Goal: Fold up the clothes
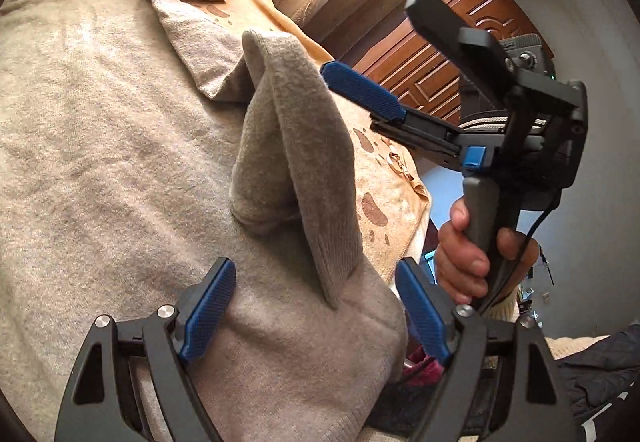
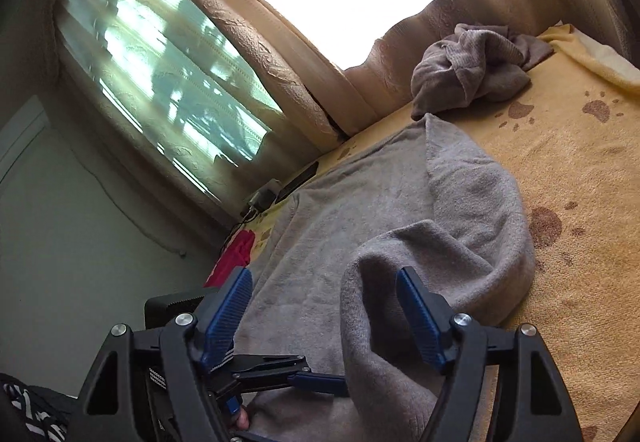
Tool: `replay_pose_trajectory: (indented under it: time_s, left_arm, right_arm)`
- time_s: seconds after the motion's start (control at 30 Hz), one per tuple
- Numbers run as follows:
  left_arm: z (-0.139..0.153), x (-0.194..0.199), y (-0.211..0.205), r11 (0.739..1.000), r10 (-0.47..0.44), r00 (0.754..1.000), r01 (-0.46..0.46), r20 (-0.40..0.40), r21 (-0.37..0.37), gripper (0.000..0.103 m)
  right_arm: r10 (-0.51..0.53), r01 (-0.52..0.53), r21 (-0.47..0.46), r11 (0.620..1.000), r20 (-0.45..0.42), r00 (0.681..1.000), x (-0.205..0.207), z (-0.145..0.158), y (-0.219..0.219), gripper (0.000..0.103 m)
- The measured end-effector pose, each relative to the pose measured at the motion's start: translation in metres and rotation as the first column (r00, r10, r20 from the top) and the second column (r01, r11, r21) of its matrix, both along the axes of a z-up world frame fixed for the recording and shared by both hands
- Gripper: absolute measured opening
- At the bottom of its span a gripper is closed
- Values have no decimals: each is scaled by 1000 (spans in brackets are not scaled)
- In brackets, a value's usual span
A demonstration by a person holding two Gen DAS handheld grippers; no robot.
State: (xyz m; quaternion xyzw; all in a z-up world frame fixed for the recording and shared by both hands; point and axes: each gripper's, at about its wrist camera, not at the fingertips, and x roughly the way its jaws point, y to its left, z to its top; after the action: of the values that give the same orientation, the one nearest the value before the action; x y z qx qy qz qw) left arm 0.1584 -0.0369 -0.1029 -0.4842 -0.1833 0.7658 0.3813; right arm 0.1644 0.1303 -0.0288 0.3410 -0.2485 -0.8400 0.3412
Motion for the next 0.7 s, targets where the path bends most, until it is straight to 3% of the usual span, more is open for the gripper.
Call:
replay_pose_trajectory:
  time_s: [0.2,0.33,0.4,0.47,0.57,0.7]
  left_arm:
    - [8,-2,16,999,-33,999,33,-13,11,85]
    - [3,-11,35,998,-58,998,57,36,13,82]
    - [0,-15,44,997,-70,995,69,67,13,65]
    - [-4,-19,53,997,-82,993,82,90,10,4]
    - [3,-16,54,995,-94,995,94,40,16,5]
    - [45,-16,18,997,-23,997,29,-79,70,5]
  right_arm:
    - [-57,57,17,998,-12,998,8,-4,18,76]
    - [-109,110,21,994,-8,994,15,-8,36,76]
    - [-136,136,22,991,-6,991,18,-10,44,76]
    - [-162,162,24,987,-4,987,21,-12,53,76]
    - [-193,196,73,978,-51,980,27,-6,56,76]
    - [-234,265,207,942,-162,959,33,5,56,76]
